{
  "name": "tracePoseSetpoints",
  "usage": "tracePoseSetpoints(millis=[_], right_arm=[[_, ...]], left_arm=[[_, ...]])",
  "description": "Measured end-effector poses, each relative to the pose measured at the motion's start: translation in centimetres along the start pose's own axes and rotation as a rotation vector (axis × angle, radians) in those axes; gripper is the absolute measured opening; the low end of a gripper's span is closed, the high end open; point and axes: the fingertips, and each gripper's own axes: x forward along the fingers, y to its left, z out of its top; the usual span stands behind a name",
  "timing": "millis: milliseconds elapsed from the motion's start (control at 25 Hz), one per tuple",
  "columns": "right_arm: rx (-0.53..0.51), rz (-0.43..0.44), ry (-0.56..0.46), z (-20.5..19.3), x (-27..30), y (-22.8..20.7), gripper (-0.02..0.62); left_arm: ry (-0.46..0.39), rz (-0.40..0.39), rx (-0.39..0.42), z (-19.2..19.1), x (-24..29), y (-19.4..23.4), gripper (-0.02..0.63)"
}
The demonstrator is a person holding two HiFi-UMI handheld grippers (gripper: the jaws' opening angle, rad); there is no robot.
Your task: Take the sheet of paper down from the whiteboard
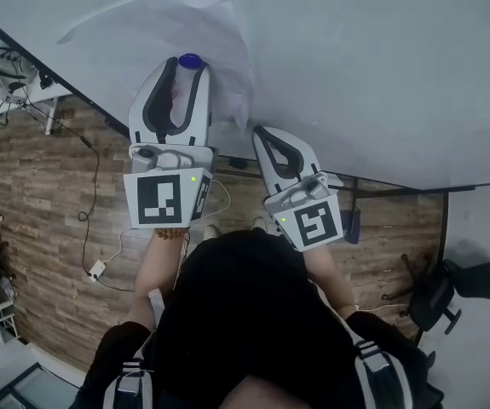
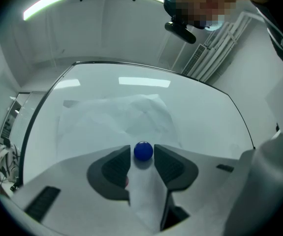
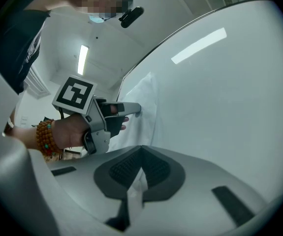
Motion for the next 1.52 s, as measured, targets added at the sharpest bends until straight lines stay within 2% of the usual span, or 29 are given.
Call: tracePoseSetpoints(millis=[680,920,1080,1240,1360,1520], right_arm=[[-0.002,0.009,0.003,0.0,0.3,0.6,-0.005],[0.005,0.000,-0.006,0.0,0.3,0.3,-0.005],[0.008,-0.008,-0.005,0.3,0.3,0.0,-0.005],[0.012,-0.044,-0.051,1.8,0.4,-0.7,-0.005],[0.001,-0.064,-0.040,1.7,0.4,-1.0,-0.005],[-0.008,-0.051,0.008,0.6,0.7,-1.3,0.048]], left_arm=[[0.026,0.093,0.041,-0.2,0.4,-0.1,0.149],[0.026,0.090,0.032,-0.3,0.4,-0.1,0.129],[0.024,0.074,0.057,-0.5,0.2,-0.2,0.127],[0.015,0.061,0.079,-0.2,0.4,0.0,0.126],[0.019,0.059,0.080,-0.3,0.4,0.0,0.126],[0.042,0.064,0.078,-0.6,0.3,0.1,0.126]])
